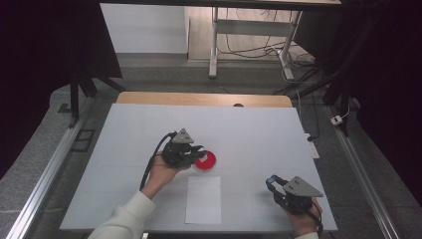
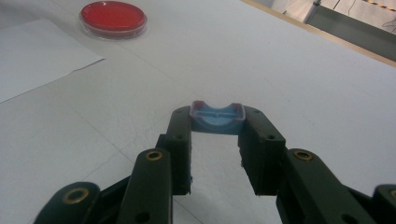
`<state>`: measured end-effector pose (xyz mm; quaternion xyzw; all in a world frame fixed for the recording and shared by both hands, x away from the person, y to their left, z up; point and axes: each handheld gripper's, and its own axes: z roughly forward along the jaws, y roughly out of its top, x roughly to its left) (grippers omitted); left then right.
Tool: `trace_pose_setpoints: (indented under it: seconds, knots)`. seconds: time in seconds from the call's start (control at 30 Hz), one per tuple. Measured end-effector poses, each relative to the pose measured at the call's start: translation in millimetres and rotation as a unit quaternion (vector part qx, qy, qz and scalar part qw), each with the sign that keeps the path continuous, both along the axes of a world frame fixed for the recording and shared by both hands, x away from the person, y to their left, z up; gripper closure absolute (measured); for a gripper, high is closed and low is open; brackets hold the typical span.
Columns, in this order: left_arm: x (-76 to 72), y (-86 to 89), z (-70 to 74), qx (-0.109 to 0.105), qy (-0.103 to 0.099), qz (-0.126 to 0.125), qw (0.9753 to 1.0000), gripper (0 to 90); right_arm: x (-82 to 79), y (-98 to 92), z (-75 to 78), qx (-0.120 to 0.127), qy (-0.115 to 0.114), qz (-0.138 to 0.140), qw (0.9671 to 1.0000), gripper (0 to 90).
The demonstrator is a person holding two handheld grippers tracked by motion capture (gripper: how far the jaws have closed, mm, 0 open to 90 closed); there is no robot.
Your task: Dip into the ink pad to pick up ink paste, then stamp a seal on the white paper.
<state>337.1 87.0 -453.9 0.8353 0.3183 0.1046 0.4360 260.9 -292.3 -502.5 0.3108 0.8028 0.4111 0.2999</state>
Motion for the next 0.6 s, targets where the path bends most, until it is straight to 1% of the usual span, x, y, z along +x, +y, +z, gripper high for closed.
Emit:
trace_pose_setpoints:
  seconds: [0.43,0.6]
  knots:
    - [-10.9,12.0,6.3,-0.016,-0.005,-0.004,0.9998,75.6,-0.3,0.1,0.0,-0.001,-0.001,-0.002,1.0000,65.1]
    - [-13.6,15.1,7.4,-0.023,-0.003,-0.008,0.9997,75.6,-0.3,1.1,-0.5,0.002,0.000,0.002,1.0000,65.0]
